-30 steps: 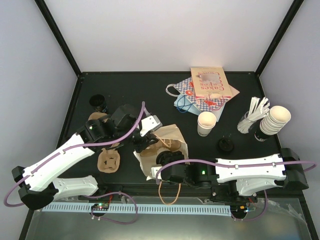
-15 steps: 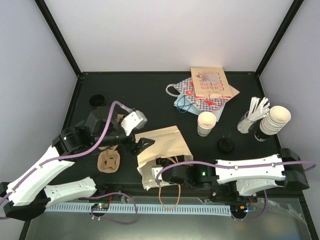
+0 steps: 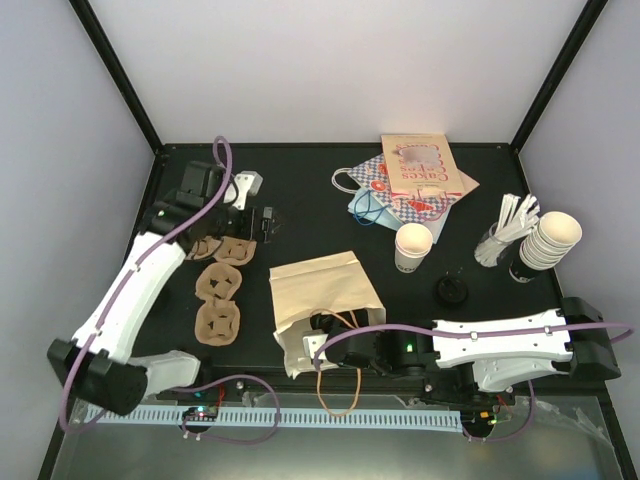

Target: Pack the takeout coffee

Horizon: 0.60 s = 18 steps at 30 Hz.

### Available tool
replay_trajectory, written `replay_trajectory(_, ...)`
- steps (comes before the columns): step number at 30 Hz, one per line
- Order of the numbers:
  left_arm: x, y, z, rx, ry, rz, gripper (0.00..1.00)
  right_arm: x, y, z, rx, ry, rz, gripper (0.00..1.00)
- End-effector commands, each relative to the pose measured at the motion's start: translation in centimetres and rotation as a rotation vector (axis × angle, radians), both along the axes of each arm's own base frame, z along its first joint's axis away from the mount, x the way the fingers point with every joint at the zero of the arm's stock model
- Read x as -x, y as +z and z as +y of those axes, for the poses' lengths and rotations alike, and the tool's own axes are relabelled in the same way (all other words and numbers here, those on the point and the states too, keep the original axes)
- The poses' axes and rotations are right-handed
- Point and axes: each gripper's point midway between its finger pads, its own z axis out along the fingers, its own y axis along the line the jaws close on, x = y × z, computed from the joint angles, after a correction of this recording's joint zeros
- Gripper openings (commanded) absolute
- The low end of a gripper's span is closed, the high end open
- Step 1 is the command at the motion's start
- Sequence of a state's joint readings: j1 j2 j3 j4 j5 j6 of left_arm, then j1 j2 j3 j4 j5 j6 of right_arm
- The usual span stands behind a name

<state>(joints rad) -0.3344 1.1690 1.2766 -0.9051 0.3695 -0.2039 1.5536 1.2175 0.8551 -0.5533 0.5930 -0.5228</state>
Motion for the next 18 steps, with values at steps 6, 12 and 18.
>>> replay_trajectory(6, -4.4, -4.1, -2.3, 0.087, -0.048, 0.188, 0.94, -0.1, 1.2, 0.2, -0.051, 0.005, -0.023, 0.54)
replay_trajectory(12, -5.9, -5.9, -3.1, 0.104, -0.05, 0.231, 0.91, -0.1, 1.3, 0.0, -0.054, 0.008, -0.023, 0.54)
replay_trajectory(18, -6.2, -8.4, -3.3, 0.097, -0.045, 0.304, 0.88, 0.0, 1.4, 0.4, -0.071, 0.016, -0.026, 0.54)
